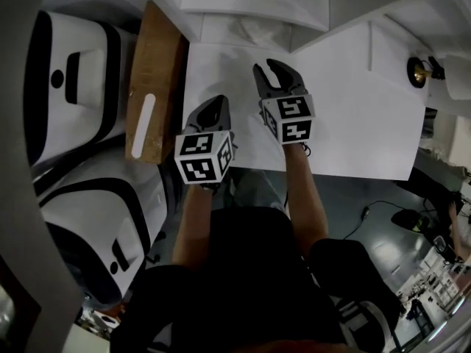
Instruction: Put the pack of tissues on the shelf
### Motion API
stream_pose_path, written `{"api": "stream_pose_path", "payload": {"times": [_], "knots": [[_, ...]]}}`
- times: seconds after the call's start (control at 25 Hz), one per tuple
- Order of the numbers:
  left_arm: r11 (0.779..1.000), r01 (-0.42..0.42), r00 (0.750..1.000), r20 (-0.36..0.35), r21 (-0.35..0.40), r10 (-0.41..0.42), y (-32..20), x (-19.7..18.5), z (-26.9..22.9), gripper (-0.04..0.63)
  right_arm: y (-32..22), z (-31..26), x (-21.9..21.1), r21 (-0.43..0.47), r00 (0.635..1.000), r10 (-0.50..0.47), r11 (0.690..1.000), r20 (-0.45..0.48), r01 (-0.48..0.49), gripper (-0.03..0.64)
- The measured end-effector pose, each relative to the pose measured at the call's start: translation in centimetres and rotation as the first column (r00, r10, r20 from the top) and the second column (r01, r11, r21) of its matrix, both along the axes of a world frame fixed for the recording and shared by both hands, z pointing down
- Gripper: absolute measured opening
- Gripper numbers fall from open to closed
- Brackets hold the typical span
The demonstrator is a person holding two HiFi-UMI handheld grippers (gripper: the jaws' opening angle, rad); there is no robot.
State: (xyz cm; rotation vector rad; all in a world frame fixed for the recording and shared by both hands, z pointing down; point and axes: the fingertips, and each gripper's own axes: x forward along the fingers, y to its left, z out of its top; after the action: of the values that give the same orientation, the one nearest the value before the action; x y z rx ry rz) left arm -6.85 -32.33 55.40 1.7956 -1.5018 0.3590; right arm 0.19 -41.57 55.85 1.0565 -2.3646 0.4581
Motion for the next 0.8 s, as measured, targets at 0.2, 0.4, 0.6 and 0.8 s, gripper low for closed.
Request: {"api": "stream_pose_path", "payload": {"times": [0.2, 0.4, 0.6, 0.8], "knots": [[1.0, 0.017, 1.0, -0.021, -0.017, -0.018, -1.1, 0.0, 1.1, 0.011, -2.3, 1.2, -1.2, 0.042, 0.995, -0.039, 0.998, -0.09, 0.043, 0.121], [0.998, 0.057, 0.998, -0.033, -0.031, -0.058, -1.7, -0.7, 2.1, 0.011, -4.4, 3.1, -1.9, 0.048, 0.98, -0.073, 0.995, -0.186, 0.084, 0.127], [0.993, 0.105, 0.994, -0.029, -0.054, -0.107, -1.4, -2.5, 3.2, 0.011, -6.3, 4.1, -2.2, 0.082, 0.953, -0.07, 0.992, -0.294, 0.099, 0.133], [0.989, 0.135, 0.99, -0.025, -0.062, -0.137, -1.4, -3.4, 3.2, 0.011, -7.0, 5.3, -3.0, 0.079, 0.934, -0.1, 0.988, -0.342, 0.135, 0.133]]}}
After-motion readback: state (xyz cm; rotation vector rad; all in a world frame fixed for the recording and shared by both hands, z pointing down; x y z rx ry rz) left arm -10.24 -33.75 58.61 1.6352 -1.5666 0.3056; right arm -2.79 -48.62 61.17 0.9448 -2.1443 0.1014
